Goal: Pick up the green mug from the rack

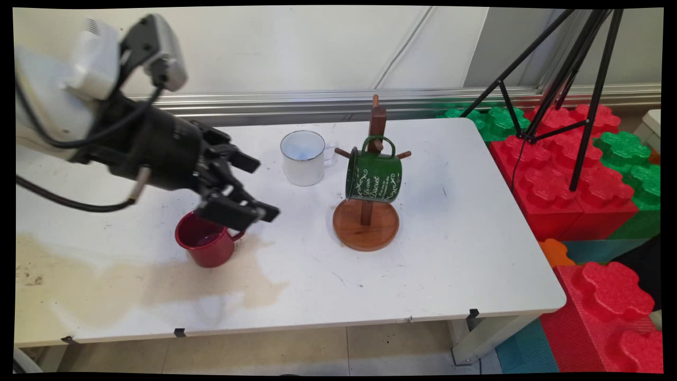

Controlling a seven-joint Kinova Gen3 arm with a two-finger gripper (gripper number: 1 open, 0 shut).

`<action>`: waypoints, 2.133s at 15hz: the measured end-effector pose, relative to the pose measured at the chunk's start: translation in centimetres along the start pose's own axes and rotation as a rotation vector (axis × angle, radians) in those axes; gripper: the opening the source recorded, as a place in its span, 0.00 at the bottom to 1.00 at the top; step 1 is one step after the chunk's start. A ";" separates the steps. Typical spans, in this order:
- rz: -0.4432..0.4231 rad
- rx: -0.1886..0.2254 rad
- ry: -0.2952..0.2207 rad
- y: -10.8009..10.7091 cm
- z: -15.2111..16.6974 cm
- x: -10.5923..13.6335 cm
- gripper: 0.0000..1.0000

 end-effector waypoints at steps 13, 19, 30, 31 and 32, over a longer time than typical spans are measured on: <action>-0.095 -0.006 0.129 0.0 7.1 1.0 1.00; -0.123 -0.024 0.190 -0.2 10.5 1.4 1.00; -0.176 -0.048 0.254 -0.2 15.1 1.6 1.00; -0.179 -0.049 0.257 -0.2 15.4 1.6 1.00; -0.183 -0.050 0.262 -0.2 15.6 1.6 1.00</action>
